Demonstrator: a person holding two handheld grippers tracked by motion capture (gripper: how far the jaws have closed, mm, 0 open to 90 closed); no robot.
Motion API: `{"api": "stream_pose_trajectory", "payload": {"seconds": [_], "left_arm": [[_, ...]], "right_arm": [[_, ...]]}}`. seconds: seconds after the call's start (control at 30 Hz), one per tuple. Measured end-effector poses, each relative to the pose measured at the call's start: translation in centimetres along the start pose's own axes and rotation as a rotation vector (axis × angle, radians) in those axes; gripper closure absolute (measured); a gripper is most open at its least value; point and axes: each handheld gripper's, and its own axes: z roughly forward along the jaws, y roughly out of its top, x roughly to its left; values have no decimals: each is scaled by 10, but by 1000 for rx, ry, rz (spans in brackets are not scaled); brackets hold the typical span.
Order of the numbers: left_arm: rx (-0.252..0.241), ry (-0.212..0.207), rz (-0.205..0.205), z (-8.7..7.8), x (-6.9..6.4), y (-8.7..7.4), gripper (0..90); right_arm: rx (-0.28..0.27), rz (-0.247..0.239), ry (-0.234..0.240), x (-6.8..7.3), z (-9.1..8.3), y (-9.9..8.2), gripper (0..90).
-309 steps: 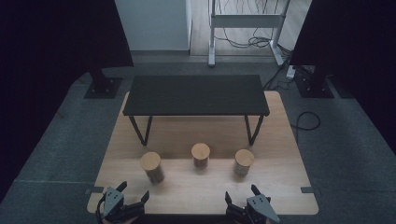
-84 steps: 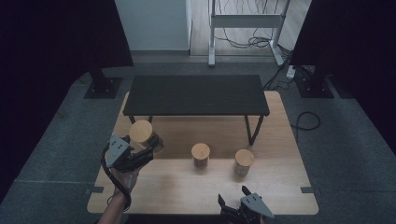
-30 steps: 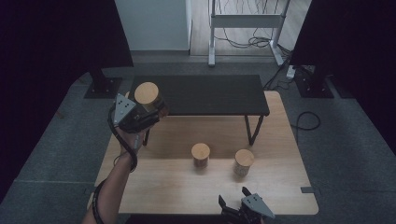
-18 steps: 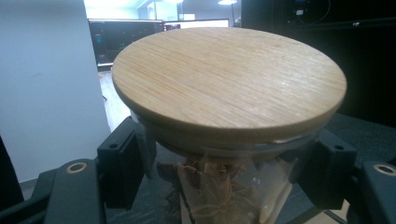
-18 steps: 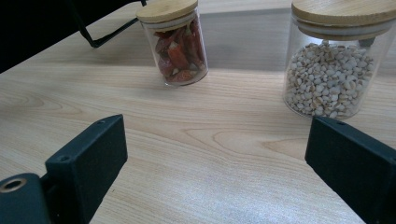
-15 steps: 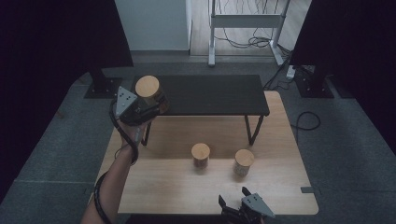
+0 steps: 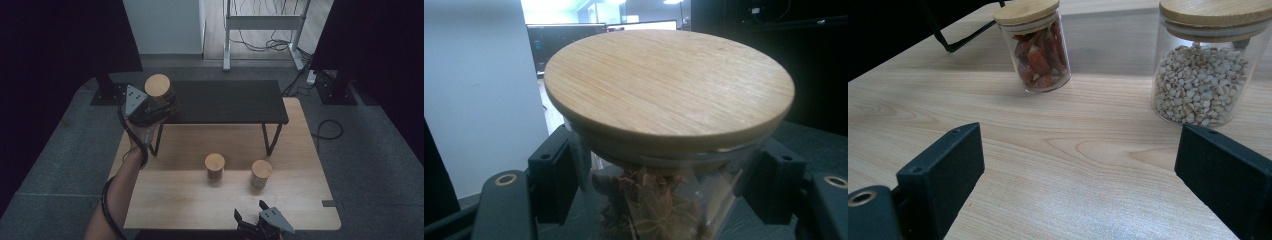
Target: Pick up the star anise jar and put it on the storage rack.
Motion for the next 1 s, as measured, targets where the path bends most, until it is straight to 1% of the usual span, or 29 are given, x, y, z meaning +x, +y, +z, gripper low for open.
{"api": "stream_pose_trajectory", "payload": {"seconds": [0.07,0.33,0.47,0.6,0.83,1.0], "left_arm": [[-1,9,1,4,-1,-2,266],[14,16,3,14,-1,-4,266],[23,19,-3,20,-1,-5,266],[32,26,4,24,-3,-7,266],[51,31,-11,34,-4,-9,266],[62,32,-2,38,-5,-8,266]], "right_arm": [[1,1,1,0,0,0,50],[-2,8,4,-1,0,0,50],[-2,12,5,-2,0,0,50],[-2,14,7,-3,0,1,50],[-1,13,11,-3,-1,1,50],[-3,18,12,-4,-1,1,50]]}}
